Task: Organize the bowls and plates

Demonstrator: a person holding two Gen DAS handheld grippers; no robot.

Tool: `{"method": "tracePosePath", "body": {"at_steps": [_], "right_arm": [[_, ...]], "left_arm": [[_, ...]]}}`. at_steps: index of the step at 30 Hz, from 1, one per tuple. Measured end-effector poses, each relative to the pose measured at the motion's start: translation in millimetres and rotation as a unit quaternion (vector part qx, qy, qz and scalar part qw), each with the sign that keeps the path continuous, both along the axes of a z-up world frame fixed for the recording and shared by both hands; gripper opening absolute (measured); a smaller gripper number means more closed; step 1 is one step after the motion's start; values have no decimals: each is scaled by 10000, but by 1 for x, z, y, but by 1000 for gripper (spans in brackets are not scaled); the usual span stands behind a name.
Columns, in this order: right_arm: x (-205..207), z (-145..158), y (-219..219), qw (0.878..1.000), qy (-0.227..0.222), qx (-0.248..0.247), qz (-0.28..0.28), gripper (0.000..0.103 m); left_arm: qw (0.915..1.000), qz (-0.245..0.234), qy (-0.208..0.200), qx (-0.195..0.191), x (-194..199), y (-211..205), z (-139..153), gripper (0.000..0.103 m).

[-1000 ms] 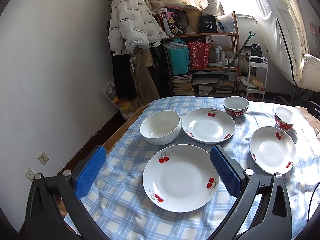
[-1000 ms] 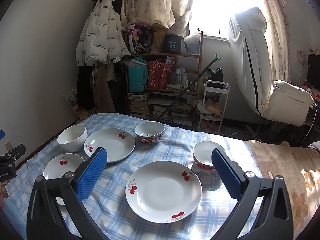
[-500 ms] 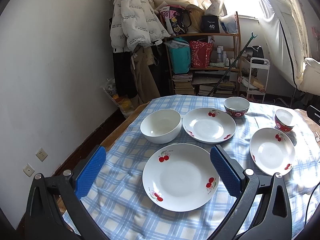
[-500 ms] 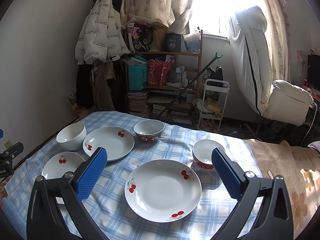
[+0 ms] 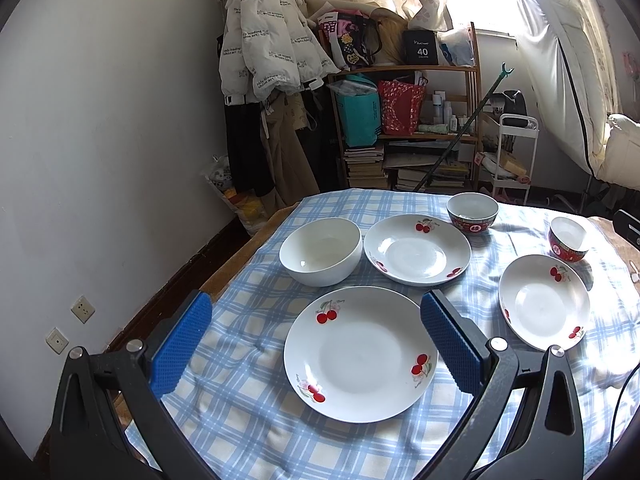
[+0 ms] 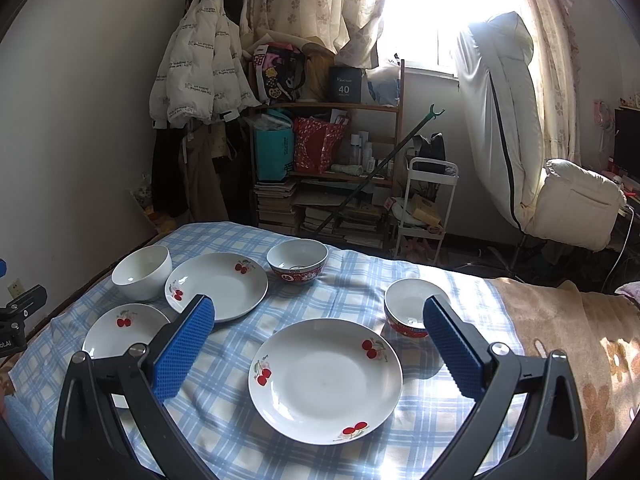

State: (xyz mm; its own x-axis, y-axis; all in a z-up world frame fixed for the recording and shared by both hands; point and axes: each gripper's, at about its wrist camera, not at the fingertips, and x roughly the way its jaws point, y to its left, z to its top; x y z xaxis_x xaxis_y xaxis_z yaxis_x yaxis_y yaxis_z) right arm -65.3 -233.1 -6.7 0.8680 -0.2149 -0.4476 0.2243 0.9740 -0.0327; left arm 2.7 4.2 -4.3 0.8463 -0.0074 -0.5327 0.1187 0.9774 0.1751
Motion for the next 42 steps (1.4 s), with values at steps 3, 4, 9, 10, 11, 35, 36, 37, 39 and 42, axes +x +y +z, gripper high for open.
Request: {"method": "tracePosePath", "body": {"at_steps": [3, 4, 9, 10, 11, 35, 36, 37, 39, 42], "right_arm": [[0, 0, 0, 10000, 7, -1, 0, 103], [0, 0, 0, 10000, 4, -4, 2, 103], [0, 0, 0, 10000, 8, -4, -2, 103], [0, 0, 0, 10000, 8, -2, -1, 103], [0, 0, 0, 10000, 8, 0, -1, 103], [5, -9, -2, 9997, 198, 11, 144, 103], [7, -10, -1, 9996, 223, 40, 192, 103], [8, -10, 0, 9994, 237, 79, 245, 103], [12, -11, 3, 9990, 259, 123, 346, 103], [23, -9, 13, 9986, 274, 94, 440, 103]], "left_arm": [[10000, -3, 4, -3, 0, 0, 0, 102], [10000, -2, 0, -2, 0, 0, 0, 102], [10000, 2, -1, 3, 0, 0, 0, 102], [10000, 9, -7, 4, 0, 0, 0, 102], [10000, 8, -11, 5, 0, 0, 0, 102], [9999, -7, 127, 114, 11, 1, -2, 102], [9998, 13, 167, 104, 14, 3, -1, 102], [9997, 26, 229, 87, 17, 5, -2, 102], [9990, 29, 437, 14, 26, 8, -2, 102], [9974, -9, 708, -150, 41, 14, -2, 102]]}}
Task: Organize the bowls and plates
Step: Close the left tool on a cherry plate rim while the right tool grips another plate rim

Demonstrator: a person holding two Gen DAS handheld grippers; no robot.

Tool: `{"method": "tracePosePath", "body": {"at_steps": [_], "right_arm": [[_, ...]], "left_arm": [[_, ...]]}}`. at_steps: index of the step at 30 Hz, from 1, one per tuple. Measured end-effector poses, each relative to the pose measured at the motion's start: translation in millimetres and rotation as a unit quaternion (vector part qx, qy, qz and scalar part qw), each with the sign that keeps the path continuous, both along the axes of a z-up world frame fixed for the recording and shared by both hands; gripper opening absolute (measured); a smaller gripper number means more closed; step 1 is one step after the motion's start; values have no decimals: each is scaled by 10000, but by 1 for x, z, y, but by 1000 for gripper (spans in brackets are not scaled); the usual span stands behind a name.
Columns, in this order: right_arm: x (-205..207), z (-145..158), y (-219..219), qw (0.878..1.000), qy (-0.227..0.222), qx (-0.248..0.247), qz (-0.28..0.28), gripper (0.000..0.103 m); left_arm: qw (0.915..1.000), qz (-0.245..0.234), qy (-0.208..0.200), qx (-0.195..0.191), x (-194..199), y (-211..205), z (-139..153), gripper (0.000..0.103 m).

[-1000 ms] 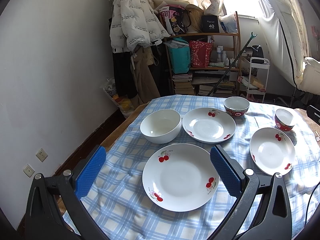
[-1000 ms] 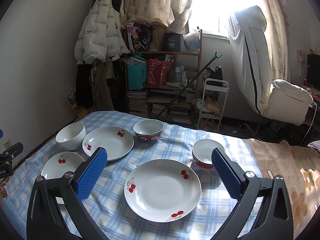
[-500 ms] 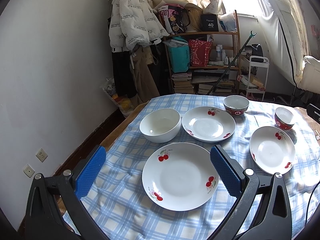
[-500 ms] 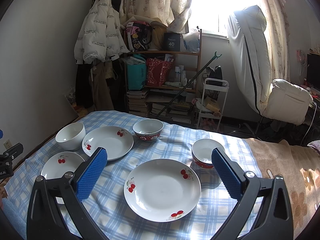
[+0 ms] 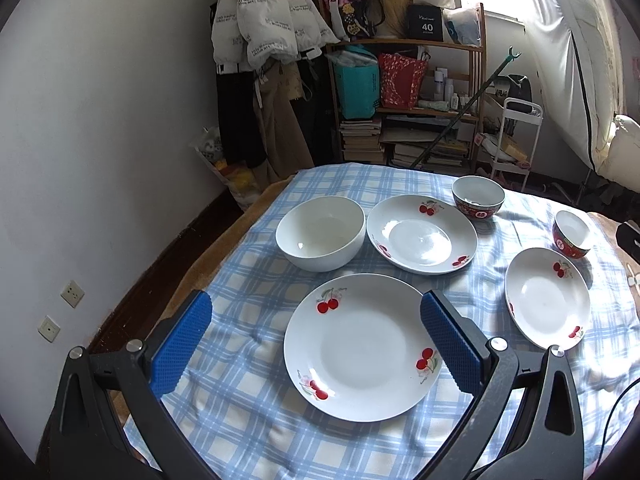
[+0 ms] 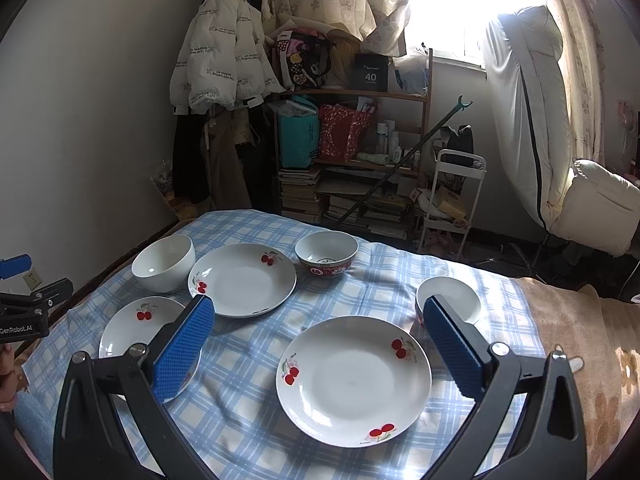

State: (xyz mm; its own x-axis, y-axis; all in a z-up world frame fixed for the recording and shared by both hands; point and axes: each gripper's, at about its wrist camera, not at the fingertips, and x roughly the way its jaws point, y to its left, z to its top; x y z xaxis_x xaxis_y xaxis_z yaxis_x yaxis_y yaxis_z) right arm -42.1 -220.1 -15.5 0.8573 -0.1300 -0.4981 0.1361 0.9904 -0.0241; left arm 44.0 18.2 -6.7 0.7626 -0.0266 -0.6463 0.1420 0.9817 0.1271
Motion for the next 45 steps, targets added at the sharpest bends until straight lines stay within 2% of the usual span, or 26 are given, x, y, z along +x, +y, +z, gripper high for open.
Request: {"method": "tracePosePath", "body": {"at_steps": [6, 17, 27, 33, 37, 41, 45], "right_arm": [[26, -1, 21, 9997, 106, -58, 193, 103], [73, -9, 54, 9982, 302, 46, 513, 103], [116, -41, 92, 9938, 757, 39, 816, 97], [134, -65, 102, 9896, 1095, 121, 929, 87], [142, -81, 108, 9862, 1282, 60, 1050, 87], [147, -95, 107, 9846, 1367, 314, 1040, 87], [152, -112, 109, 9807, 1619, 227, 1072, 87]], "left_arm": [[9997, 112, 179, 150, 25, 3, -2, 102], [9949, 120, 989, 149, 72, 18, -38, 102], [9867, 434, 1563, -93, 101, 37, -72, 102], [9812, 578, 1834, -165, 116, 47, -90, 102], [9761, 605, 2079, -176, 121, 49, -104, 102], [9701, 656, 2330, -175, 129, 49, -119, 102], [9648, 676, 2533, -203, 133, 51, -132, 102]]}}
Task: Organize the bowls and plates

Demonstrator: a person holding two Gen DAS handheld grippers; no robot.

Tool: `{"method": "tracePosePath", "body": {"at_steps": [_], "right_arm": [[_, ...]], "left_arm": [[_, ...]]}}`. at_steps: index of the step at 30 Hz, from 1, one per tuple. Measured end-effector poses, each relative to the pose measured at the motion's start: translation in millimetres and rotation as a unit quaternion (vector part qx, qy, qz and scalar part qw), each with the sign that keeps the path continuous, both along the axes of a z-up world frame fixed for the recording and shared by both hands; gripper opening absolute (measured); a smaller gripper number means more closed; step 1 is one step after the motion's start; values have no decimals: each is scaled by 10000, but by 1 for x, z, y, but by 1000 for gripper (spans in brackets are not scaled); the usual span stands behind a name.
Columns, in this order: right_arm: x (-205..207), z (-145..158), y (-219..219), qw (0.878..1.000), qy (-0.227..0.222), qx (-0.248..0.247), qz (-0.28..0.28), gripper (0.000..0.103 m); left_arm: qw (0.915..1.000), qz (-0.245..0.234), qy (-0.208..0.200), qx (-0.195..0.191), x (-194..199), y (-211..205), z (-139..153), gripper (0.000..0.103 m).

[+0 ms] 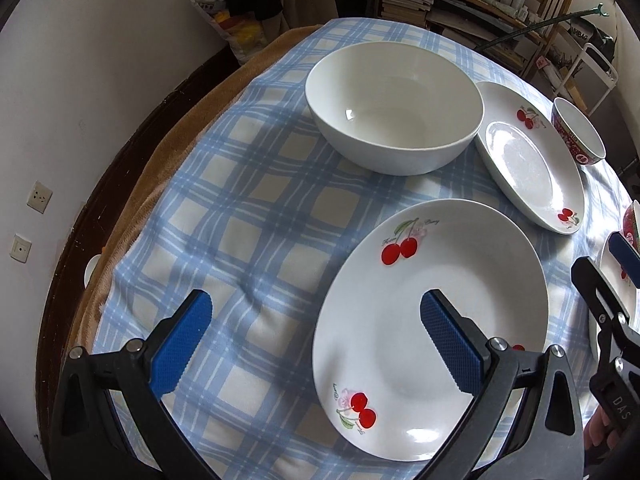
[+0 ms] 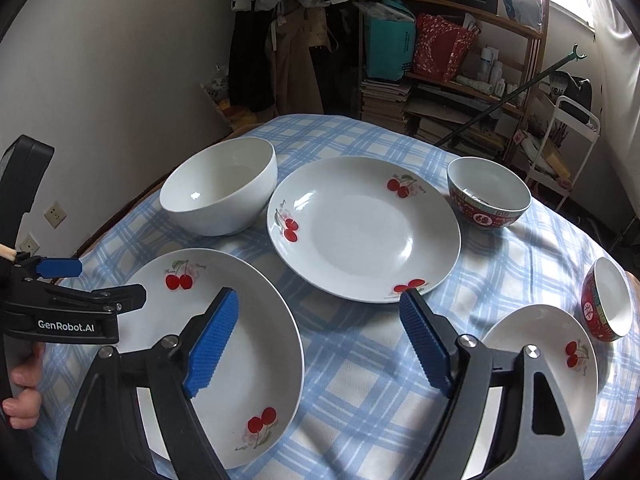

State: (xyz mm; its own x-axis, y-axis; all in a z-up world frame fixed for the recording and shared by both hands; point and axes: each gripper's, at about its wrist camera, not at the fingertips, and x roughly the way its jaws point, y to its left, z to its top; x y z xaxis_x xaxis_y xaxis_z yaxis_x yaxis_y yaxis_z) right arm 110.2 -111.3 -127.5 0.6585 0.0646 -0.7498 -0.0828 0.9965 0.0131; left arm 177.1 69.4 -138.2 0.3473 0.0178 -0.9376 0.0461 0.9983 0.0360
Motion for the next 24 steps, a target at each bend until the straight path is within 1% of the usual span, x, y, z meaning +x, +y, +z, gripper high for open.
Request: {"method": "tracePosePath", "body": {"at_steps": [1, 2, 4, 6, 7, 8, 9, 10, 12, 13, 18, 19, 20, 22, 24], "right_arm": [[0, -4, 0, 10000, 49, 82, 30, 84], [0, -9, -2, 9997, 112, 227, 65, 75], [3, -19, -5, 9987, 316, 394, 61, 70], [3, -28, -7, 9979, 449, 470, 36, 67], [4, -32, -7, 9976, 509, 468, 59, 62], [4, -35, -6, 9975, 557, 423, 71, 60], [4, -38, -5, 9975, 587, 384, 82, 60], [3, -41, -5, 9974, 614, 373, 100, 60], [3, -43, -5, 9968, 677, 402, 103, 60], [4, -44, -6, 9965, 705, 431, 90, 60], [4, -49, -4, 9957, 796, 455, 125, 59], [5, -50, -5, 9952, 838, 483, 133, 50], [5, -52, -6, 9945, 896, 518, 145, 38], [7, -55, -6, 9933, 1001, 551, 162, 26], [6, -57, -4, 9924, 1034, 614, 245, 20]], "left_arm": [[10000, 2, 31, 5, 0, 0, -3, 102], [10000, 13, 48, 71, 0, 0, -6, 102], [9999, 24, 98, 103, 1, 0, -11, 101], [9998, 31, 201, 7, 1, 1, -15, 98], [9997, 31, 249, -42, 1, 2, -16, 93], [9996, 34, 282, -84, 1, 3, -17, 90], [9995, 33, 299, -116, 1, 4, -18, 88], [9994, 43, 318, -149, 1, 5, -19, 84], [9991, 9, 334, -279, 1, 6, -21, 54], [9987, -33, 385, -318, 2, 6, -23, 35], [9984, -104, 403, -380, 0, 3, -27, 33], [9983, -103, 407, -412, 0, 3, -28, 33], [9981, -96, 418, -438, -2, 3, -28, 33], [9974, -99, 452, -546, -1, 4, -31, 31], [9967, -97, 487, -638, -2, 4, -32, 29]]}}
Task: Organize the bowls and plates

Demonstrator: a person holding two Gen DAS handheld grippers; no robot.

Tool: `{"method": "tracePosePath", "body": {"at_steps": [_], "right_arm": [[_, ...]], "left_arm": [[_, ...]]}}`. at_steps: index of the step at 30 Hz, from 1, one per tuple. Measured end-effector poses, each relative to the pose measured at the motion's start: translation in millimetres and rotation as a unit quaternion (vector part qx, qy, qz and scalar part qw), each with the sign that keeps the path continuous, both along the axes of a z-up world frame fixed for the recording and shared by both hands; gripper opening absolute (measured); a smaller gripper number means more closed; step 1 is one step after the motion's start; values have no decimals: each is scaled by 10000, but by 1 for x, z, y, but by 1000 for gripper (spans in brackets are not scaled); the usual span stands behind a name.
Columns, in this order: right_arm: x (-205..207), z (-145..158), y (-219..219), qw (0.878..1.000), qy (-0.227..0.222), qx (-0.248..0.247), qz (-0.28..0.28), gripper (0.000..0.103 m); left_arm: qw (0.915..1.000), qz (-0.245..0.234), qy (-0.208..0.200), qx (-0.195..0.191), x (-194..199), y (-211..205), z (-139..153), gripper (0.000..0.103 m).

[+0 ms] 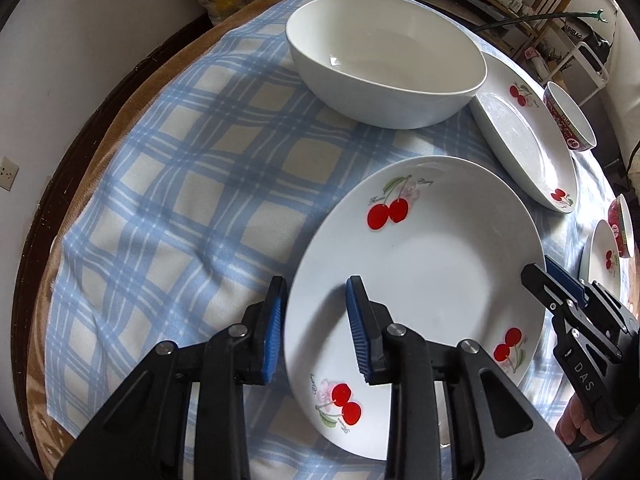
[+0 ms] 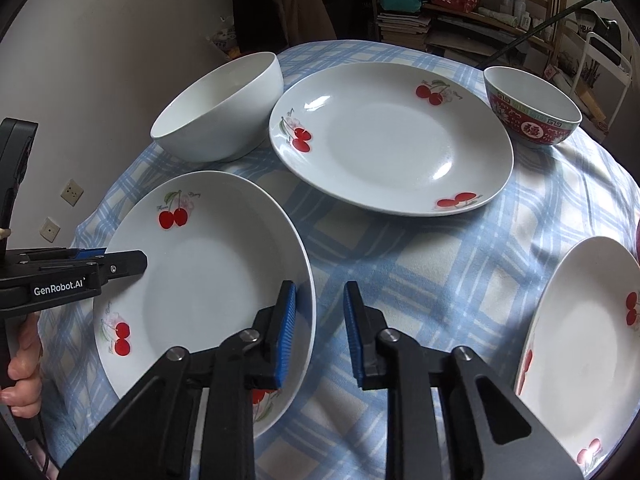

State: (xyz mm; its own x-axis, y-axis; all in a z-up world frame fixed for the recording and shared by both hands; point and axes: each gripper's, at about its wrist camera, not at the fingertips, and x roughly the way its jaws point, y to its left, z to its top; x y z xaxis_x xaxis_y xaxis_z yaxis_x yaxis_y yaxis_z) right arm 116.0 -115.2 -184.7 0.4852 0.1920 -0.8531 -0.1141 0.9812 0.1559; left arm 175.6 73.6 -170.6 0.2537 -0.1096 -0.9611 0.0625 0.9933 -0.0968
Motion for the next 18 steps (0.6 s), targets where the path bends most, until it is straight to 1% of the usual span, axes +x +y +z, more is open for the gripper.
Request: {"method": "tracePosePath", "body": {"at_steps": [1, 2, 4, 6, 10, 12, 14, 18], "right_arm": [[0, 0, 1, 10000, 27, 33, 61, 13], [0, 0, 3, 9999, 46, 47, 121, 10], [-1, 0, 5, 9999, 28, -17, 165, 10], [-2, 0, 4, 9998, 86, 22, 157, 10], [0, 0, 4, 9995, 250, 17, 180, 11], [2, -2, 5, 9988, 434, -31, 234, 12], [3, -4, 4, 9977, 629, -15, 269, 12], [-1, -4, 2, 9982, 527, -13, 277, 13]], "left_arm": [[10000, 12, -8, -8, 0, 0, 0, 28], [10000, 36, 3, -22, -2, 1, -1, 28], [9999, 85, 52, -102, -3, 4, -3, 27], [9997, 119, 100, -178, -6, 8, -6, 28], [9999, 42, 1, -92, -10, 7, -5, 28], [10000, -43, -38, -32, -10, 5, -4, 28], [9999, -22, -37, -92, -11, 5, -3, 27], [9998, 3, 8, -208, -13, 9, -3, 25]]}}
